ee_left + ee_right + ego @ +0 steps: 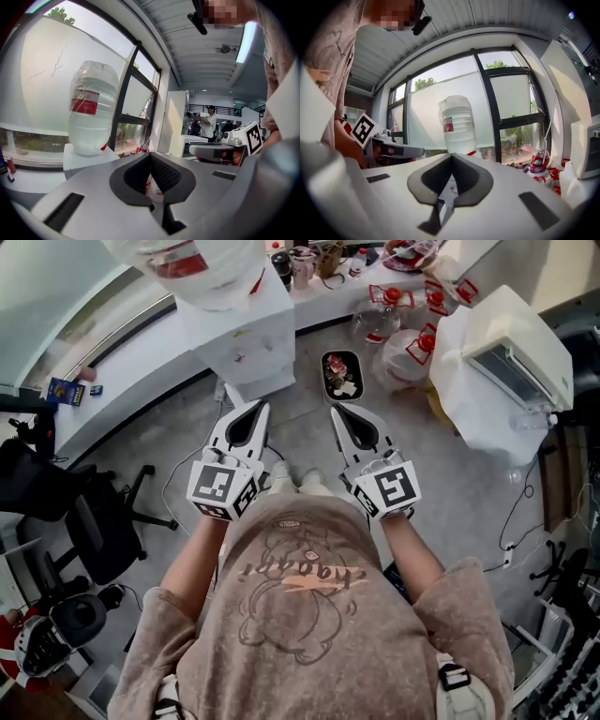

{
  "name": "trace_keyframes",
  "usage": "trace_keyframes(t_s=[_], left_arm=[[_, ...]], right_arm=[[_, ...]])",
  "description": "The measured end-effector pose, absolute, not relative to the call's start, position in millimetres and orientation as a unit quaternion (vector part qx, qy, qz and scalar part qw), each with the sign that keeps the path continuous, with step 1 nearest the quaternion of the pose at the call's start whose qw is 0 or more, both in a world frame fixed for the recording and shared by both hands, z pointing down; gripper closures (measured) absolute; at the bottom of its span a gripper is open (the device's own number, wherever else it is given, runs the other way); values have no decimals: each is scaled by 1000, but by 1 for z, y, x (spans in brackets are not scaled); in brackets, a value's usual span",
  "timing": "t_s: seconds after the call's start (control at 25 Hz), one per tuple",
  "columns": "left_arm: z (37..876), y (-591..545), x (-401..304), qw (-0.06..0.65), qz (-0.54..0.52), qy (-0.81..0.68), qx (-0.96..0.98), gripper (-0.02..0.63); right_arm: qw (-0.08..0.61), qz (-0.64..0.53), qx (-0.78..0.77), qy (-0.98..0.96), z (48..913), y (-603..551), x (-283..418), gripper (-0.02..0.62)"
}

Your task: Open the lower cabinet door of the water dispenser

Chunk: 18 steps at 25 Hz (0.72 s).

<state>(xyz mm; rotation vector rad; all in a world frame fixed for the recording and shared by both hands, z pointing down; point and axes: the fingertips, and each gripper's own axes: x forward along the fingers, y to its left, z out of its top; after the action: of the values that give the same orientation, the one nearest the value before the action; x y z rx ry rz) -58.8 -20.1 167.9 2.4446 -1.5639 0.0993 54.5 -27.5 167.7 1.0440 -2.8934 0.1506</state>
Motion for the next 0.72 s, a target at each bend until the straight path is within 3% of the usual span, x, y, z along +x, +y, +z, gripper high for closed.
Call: trace_keyframes(t_s=[0.72], left_arm=[[138, -44, -57, 71, 9, -540, 839, 594]], right_arm=[[10, 13, 410, -912, 129, -47, 98, 591]])
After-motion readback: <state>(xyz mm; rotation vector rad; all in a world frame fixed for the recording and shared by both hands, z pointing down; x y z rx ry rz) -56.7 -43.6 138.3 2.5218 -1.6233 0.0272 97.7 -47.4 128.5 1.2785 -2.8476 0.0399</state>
